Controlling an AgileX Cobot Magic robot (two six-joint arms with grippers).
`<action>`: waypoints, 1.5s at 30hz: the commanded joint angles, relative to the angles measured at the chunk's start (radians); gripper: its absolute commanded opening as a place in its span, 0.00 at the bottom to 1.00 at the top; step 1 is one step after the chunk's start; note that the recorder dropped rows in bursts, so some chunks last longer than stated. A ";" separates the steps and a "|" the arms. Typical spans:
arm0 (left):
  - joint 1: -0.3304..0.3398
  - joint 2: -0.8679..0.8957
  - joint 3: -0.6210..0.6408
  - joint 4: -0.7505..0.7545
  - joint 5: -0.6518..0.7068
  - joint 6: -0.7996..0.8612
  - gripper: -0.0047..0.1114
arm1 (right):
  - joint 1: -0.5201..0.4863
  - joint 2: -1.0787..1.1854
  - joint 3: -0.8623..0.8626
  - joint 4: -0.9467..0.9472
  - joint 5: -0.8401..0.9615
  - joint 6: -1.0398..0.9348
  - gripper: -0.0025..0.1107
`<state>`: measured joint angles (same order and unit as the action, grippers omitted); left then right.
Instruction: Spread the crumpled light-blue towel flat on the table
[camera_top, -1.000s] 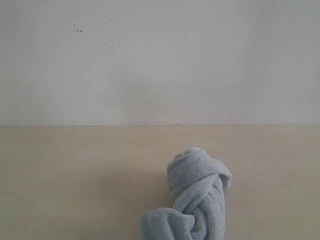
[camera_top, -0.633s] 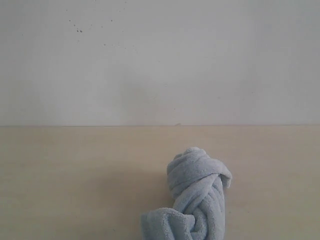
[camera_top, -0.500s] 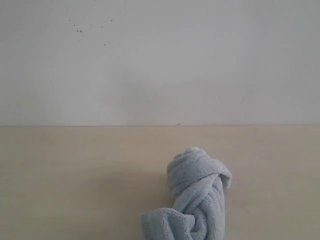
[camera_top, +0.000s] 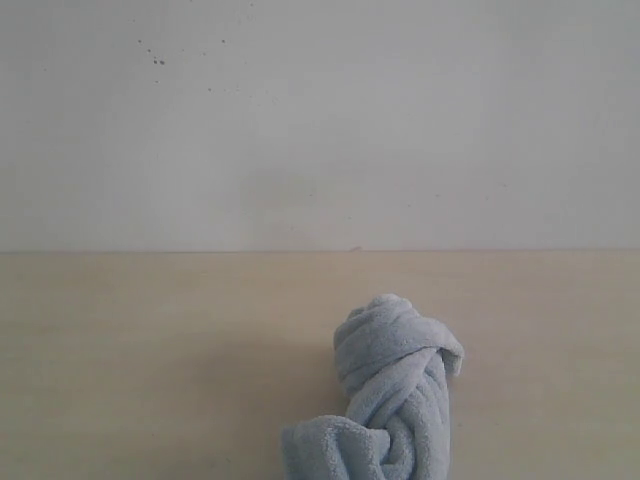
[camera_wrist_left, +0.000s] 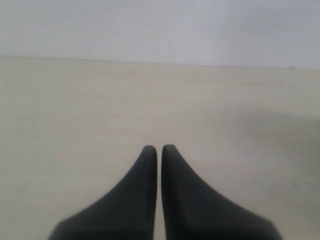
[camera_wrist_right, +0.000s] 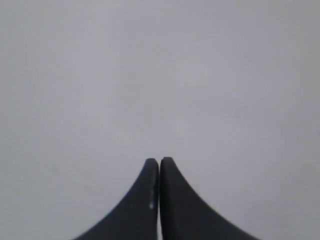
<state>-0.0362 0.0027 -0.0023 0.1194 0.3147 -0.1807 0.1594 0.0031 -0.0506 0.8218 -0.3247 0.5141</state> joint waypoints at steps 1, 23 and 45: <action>-0.007 -0.003 0.002 0.002 -0.008 -0.009 0.07 | 0.001 -0.003 -0.175 -0.027 -0.263 0.293 0.02; -0.007 -0.003 0.002 0.002 -0.008 -0.009 0.07 | 0.045 1.565 -0.777 -0.406 1.345 -0.861 0.02; -0.007 -0.003 0.002 -0.501 -0.291 -0.238 0.07 | 0.086 1.543 -0.777 -0.360 1.071 -0.894 0.02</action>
<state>-0.0362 0.0027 -0.0023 -0.2950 0.0821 -0.3839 0.2436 1.5550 -0.8244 0.4556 0.8185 -0.3882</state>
